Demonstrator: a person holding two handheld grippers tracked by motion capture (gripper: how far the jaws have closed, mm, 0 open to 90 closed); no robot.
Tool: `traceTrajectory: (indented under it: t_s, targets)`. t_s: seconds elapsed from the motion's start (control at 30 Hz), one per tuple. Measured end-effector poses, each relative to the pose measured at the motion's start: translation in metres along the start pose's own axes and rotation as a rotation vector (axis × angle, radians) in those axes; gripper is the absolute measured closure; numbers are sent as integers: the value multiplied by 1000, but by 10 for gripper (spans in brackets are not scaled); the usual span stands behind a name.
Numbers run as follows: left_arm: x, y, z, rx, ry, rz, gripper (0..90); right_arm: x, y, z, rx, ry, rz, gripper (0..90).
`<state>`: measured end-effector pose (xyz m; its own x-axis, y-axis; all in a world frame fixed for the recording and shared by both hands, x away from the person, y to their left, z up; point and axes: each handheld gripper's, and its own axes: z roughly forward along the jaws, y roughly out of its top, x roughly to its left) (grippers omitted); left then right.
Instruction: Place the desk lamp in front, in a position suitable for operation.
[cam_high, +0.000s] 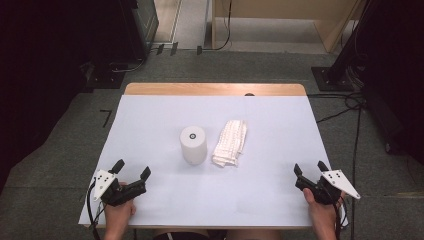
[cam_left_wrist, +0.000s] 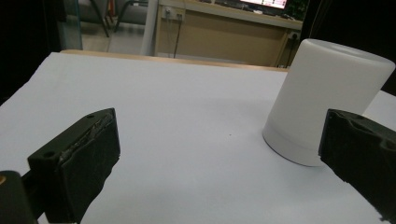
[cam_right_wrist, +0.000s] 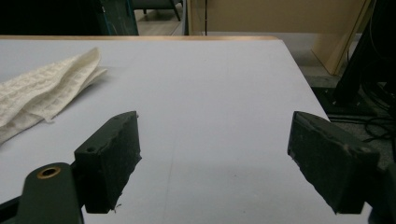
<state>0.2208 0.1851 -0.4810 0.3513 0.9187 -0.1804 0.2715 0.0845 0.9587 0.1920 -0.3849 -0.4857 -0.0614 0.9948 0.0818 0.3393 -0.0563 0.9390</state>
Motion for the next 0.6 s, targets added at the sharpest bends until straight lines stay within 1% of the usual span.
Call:
traceTrajectory:
  t_s: [0.17, 0.23, 0.3, 0.37, 0.4, 0.47, 0.5, 0.53, 0.57, 0.6]
  targets:
    - [-2, 0, 1, -5, 8, 1, 0, -1, 1, -1, -15, -7, 2, 188]
    - [-4, 1, 1, -3, 10, 9, 0, 0, 3, -1, -14, -10, 9, 190]
    - [-8, 2, 1, -6, 15, 21, 0, 2, 5, -2, -17, 3, 23, 191]
    - [-10, 2, 1, -14, 16, 27, 0, 7, 9, -2, -24, 14, 15, 190]
    - [-15, 4, 2, -24, 17, 32, 0, 12, 12, -2, -24, 15, 0, 185]
    - [-21, 7, 4, -17, -2, 37, 0, 20, 17, -3, -31, 22, -21, 183]
    - [-24, 8, 6, -11, -9, 39, 0, 23, 19, -3, -32, 32, -22, 182]
    - [-24, 8, 6, -11, -9, 39, 0, 28, 21, -3, -32, 49, -31, 178]
    - [-31, 10, 9, -6, -27, 46, 0, 33, 24, -3, -36, 59, -47, 177]
    - [-31, 10, 9, -6, -27, 46, 0, 37, 26, -4, -34, 64, -56, 177]
